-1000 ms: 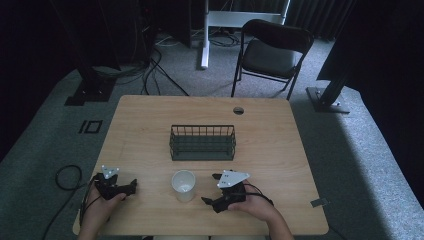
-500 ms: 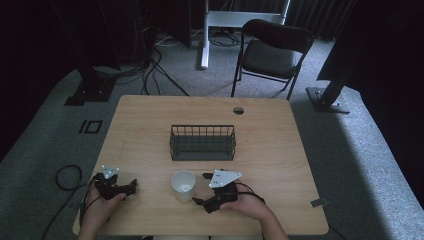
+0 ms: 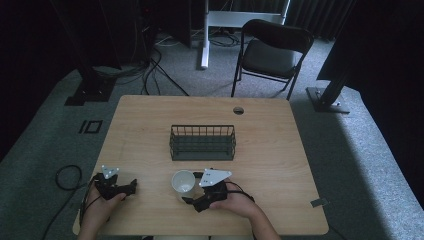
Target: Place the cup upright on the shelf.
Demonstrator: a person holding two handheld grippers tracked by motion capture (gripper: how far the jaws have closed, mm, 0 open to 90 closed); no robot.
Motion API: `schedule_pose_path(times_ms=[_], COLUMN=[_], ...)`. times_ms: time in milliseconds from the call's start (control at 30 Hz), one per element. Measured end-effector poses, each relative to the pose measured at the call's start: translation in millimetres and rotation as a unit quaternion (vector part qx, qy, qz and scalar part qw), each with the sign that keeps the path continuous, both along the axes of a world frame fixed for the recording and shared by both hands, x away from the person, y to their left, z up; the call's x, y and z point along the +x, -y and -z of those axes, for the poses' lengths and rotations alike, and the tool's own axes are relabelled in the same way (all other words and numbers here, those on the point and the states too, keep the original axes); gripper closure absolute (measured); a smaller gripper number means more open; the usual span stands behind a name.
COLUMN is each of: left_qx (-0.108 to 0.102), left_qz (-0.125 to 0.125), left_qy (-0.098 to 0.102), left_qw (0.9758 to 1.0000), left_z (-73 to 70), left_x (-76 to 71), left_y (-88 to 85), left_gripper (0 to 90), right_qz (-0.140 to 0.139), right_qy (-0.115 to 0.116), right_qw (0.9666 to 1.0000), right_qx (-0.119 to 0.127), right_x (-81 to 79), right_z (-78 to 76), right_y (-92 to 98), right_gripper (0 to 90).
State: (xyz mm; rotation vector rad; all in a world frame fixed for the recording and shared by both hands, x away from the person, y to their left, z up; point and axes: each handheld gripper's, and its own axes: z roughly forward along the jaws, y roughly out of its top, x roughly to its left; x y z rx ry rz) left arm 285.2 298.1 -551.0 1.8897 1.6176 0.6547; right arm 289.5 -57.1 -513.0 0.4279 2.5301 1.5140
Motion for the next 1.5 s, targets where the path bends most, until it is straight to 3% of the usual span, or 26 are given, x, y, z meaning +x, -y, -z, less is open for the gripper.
schedule_pose_path(times_ms=[233, 467, 800, 933, 1100, 1500], left_qx=[0.0, 0.0, 0.0, 0.0, 0.0, 0.0], left_qz=[0.0, 0.0, 0.0, 0.0, 0.0, 0.0], left_qy=[0.0, 0.0, 0.0, 0.0, 0.0, 0.0], left_qw=[1.0, 1.0, 1.0, 1.0, 1.0, 1.0], left_z=[0.0, 0.0, 0.0, 0.0, 0.0, 0.0], left_x=[0.0, 0.0, 0.0, 0.0, 0.0, 0.0], left_y=[0.0, 0.0, 0.0, 0.0, 0.0, 0.0], left_gripper=[2.4, 2.3, 2.3, 2.4, 2.3, 2.4], right_qz=[0.001, 0.01, 0.004, 0.006, 0.005, 0.014], right_qy=[0.01, -0.002, 0.028, 0.04, 0.025, 0.038], right_qw=[0.9998, 0.999, 0.9991, 0.9988, 0.9989, 0.9981], right_qx=[0.017, 0.043, 0.033, 0.028, 0.041, 0.047], right_x=[1.0, 3.4, 5.0, 4.8, 5.6, 12.0], right_z=[-0.3, -2.3, -1.3, -1.0, -4.8, -28.5], right_y=[-8.2, -11.7, -20.5, -23.6, -25.3, -22.7], right_gripper=[12.3, 10.3, 10.9, 18.7, 19.0, 19.0])
